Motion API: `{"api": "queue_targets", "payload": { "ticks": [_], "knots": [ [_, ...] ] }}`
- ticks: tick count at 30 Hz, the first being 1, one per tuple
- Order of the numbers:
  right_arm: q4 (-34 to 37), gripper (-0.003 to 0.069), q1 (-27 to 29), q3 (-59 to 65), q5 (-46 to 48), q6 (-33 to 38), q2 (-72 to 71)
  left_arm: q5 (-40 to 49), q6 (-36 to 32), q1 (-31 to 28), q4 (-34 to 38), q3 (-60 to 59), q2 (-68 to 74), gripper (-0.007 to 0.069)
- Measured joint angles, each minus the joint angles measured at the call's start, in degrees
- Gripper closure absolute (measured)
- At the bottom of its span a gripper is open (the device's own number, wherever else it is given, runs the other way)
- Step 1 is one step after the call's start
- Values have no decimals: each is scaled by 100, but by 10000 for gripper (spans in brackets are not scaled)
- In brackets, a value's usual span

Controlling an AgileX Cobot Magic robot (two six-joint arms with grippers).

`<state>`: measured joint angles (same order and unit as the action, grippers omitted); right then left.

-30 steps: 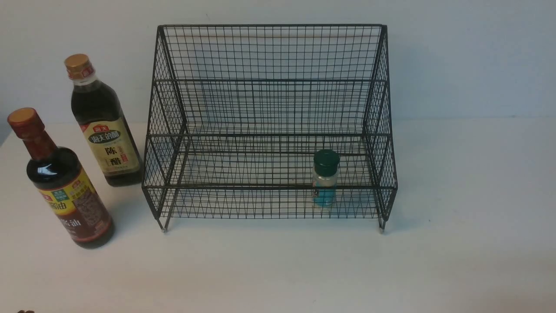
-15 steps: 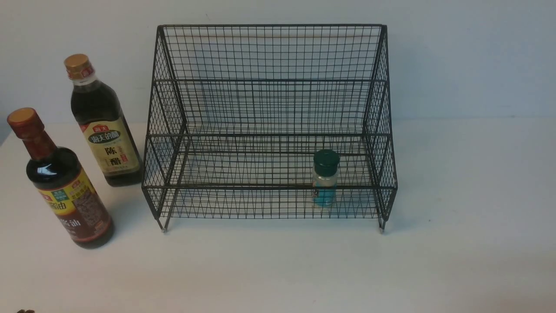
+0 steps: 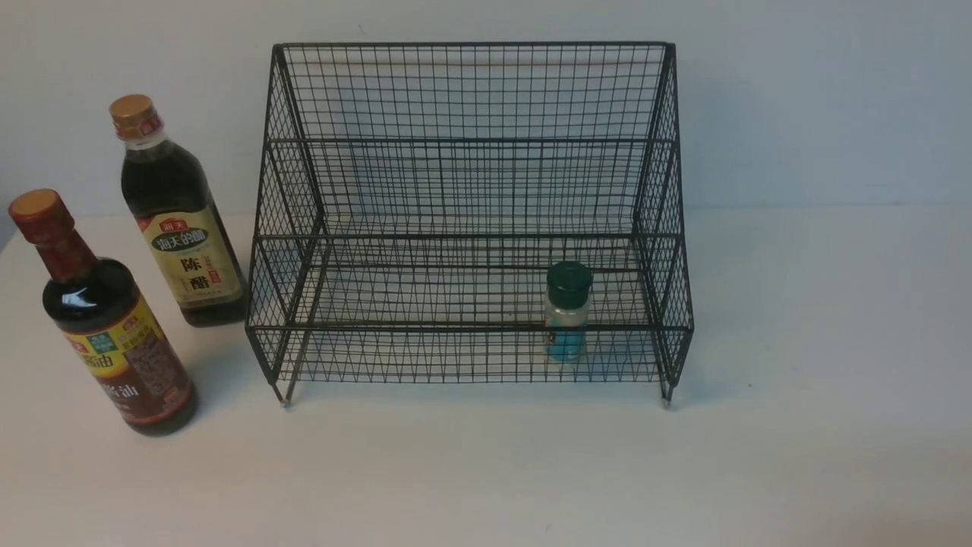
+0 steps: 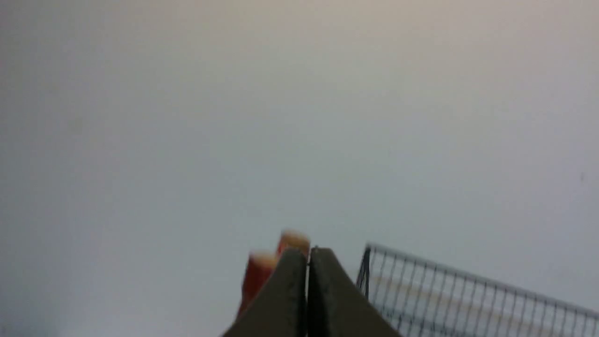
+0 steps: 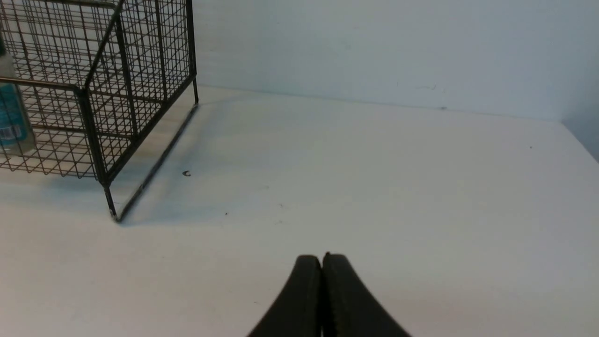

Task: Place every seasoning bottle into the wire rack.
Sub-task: Use the left arm to grab the condiment bottle closest to it

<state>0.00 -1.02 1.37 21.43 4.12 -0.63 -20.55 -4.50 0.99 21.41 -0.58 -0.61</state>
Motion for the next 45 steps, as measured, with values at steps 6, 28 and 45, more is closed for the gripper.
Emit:
{"api": "queue_targets", "payload": {
  "ticks": [6,28,45],
  "knots": [
    [0,670,0,0,0,11,0,96,-277,0,-323,1013,713,629],
    [0,670,0,0,0,13,0,-1318,-683,0,-584,2599,6048,298],
    [0,670,0,0,0,13,0,-1869,-699,0,178,2655,7014,49]
  ]
}}
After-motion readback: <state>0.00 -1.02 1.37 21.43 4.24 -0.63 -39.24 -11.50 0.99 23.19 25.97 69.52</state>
